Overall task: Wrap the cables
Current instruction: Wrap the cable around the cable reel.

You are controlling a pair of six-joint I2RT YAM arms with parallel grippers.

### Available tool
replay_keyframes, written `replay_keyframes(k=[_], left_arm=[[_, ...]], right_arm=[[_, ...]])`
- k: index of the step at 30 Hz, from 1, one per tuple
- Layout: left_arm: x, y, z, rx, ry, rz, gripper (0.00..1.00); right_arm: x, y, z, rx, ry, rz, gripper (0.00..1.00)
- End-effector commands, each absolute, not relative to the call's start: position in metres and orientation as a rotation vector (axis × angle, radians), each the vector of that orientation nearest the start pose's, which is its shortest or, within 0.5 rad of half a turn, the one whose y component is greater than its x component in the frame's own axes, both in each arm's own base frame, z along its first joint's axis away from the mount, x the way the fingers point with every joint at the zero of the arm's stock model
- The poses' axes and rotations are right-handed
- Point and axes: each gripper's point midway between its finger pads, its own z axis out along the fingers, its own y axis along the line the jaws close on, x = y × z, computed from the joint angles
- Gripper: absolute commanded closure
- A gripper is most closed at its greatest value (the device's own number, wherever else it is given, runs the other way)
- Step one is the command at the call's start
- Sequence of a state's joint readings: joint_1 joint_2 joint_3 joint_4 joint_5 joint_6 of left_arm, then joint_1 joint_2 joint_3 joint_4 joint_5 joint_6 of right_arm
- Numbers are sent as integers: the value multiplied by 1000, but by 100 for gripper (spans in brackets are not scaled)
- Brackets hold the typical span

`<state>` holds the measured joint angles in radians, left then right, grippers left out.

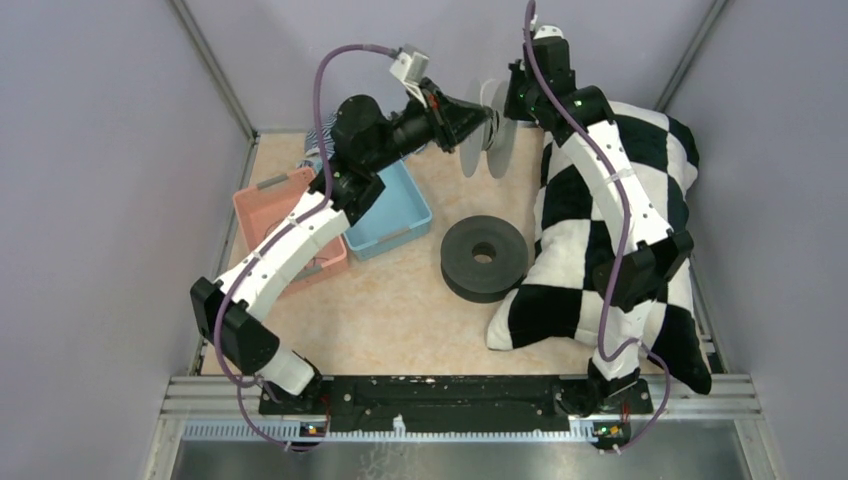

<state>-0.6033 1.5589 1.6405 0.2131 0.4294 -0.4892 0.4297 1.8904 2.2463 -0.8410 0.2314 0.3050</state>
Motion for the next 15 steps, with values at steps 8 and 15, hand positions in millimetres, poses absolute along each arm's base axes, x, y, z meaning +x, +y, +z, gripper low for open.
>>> replay_keyframes(k=[8, 15], left_arm=[[300, -364, 398, 525, 1474, -1161, 100], [303, -354, 349, 431, 1586, -1137, 100]], right_arm=[[484, 183, 433, 193, 1802, 390, 100], [461, 179, 452, 195, 1750, 463, 100]])
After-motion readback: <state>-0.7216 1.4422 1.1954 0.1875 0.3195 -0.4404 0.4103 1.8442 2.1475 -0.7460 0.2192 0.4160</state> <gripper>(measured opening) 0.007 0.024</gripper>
